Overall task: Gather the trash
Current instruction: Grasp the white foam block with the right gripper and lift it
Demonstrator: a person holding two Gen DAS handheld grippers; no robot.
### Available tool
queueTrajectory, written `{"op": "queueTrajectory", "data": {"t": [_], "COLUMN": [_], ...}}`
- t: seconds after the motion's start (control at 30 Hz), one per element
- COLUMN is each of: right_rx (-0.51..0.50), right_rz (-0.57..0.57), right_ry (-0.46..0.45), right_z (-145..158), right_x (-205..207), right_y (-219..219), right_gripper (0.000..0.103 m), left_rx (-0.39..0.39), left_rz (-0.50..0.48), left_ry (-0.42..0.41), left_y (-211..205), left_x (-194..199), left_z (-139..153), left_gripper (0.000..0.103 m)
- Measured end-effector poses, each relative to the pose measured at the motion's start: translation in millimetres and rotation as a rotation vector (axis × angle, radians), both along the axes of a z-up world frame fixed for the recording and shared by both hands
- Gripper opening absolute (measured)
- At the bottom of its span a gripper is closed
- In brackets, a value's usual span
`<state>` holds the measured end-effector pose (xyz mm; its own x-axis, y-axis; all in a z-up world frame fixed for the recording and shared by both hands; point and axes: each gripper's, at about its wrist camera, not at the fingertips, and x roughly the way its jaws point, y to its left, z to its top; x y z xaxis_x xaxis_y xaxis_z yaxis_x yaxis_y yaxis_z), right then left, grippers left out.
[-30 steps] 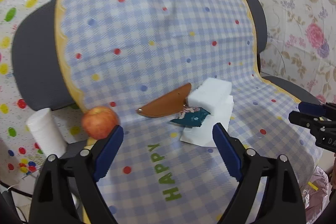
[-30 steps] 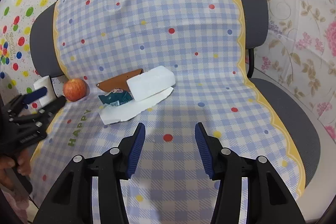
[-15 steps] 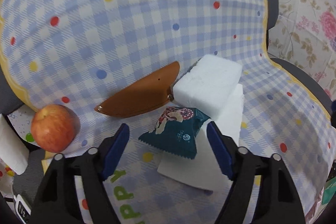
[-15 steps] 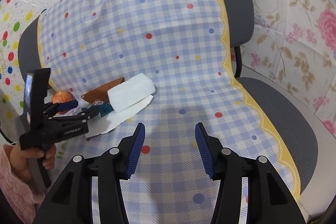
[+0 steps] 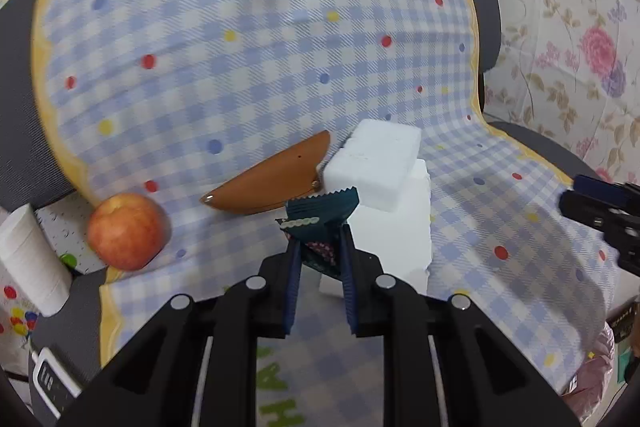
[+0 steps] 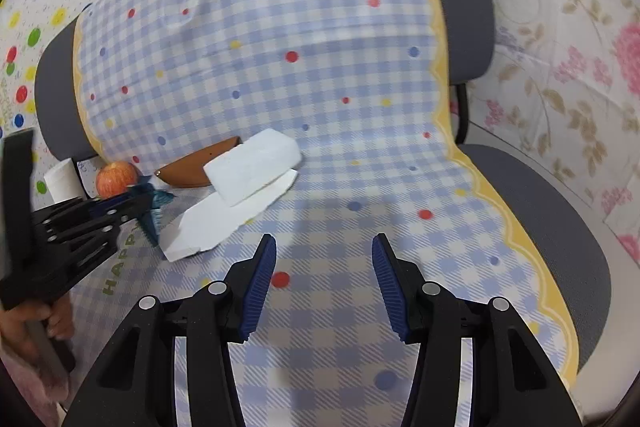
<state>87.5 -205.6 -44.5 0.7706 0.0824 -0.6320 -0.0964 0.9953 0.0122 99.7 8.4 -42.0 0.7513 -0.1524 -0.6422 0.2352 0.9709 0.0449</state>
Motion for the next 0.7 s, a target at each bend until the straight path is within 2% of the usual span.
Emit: {"op": "queueTrajectory", "data": {"t": [0.03, 0.1, 0.43, 0.7], "right_rx": [-0.006, -0.019, -0.090, -0.132], "right_rz": [0.015, 0.036, 0.111, 0.104], "right_ry": [-0.005, -0.009, 0.054, 0.112], "right_z": [-1.0, -3.1, -30.2, -41.9], "right_x": [5.4, 14.9, 75.8, 112.7], "right_y": [7.2, 18.0, 70.9, 87.3], "right_gripper": [0.063, 0.068, 0.067, 0.067], "left_rx": [-0.003, -0.007, -0.037, -0.057], "left_rz": [0.012, 0.034, 0.117, 0.145], "left_ry": [-0.007, -0.017, -0.026, -0.004], "left_y": [4.4, 14.6, 51.6, 66.6], "left_x": [-4.7, -12.4, -25.6, -20.6], "left_z": [1.6, 4.1, 7.3, 0.1], "left_gripper": [0.017, 0.017, 0.017, 0.017]}}
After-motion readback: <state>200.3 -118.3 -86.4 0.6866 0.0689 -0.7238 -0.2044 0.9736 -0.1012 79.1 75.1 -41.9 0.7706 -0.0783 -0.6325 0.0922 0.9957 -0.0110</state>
